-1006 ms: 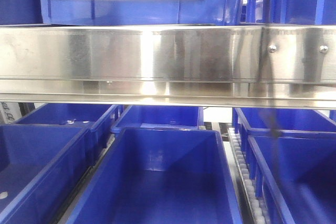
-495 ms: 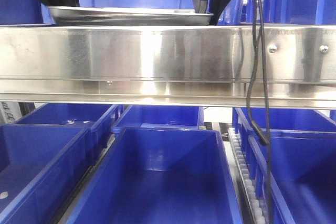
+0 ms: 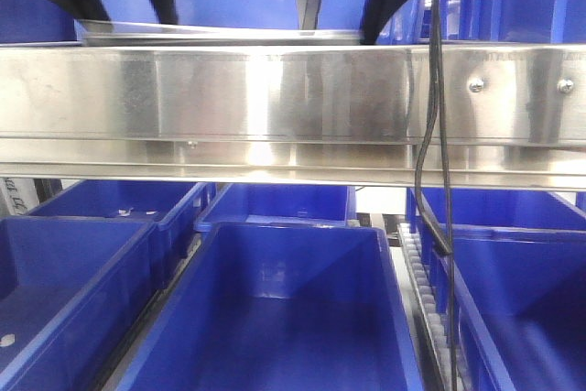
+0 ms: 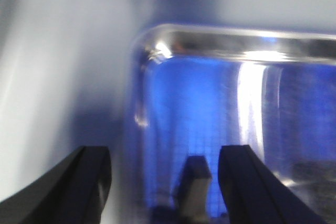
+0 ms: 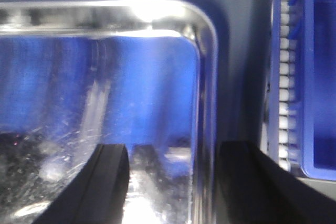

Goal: Stack silver trays without gaps
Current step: 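Open both grippers to release the tray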

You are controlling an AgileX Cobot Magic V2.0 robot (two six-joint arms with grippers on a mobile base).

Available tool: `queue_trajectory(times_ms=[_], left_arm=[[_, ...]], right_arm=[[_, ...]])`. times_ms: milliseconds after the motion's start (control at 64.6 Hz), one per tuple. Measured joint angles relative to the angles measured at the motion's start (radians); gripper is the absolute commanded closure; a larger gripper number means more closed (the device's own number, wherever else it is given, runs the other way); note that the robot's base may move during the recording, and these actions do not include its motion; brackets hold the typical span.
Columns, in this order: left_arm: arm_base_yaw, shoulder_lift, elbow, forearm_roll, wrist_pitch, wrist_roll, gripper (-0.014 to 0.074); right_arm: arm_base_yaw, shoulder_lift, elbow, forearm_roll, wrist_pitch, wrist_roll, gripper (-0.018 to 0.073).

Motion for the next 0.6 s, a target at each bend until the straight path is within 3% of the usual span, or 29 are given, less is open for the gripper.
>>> queue_trajectory(times_ms=[155, 248, 356, 449, 604], left_arm=[[0.0, -0.003, 0.0, 0.013, 0.0, -0.008, 0.0311], [0.0, -0.021, 0.0, 0.014, 0.0, -0.01, 0.046], [0.0, -0.069, 0.0, 0.011, 0.0, -0.01, 0.0633], [0.0, -0.12, 0.0, 0.003, 0.0, -0.01, 0.0596], [0.0, -0.202, 0.0, -0.025, -0.002, -0.012, 0.0604]], right_arm=[[-0.005, -0.026, 0.0, 0.0, -0.002, -0.001, 0.0273], [-0.006, -0.046, 0.0, 0.0, -0.004, -0.002, 0.0319], [-0.006, -0.082, 0.0, 0.0, -0.013, -0.005, 0.0461], [-0.006, -0.127, 0.0, 0.0, -0.028, -0.017, 0.0582], [-0.006, -0.216, 0.0, 0.0, -0.054, -0.037, 0.0582]])
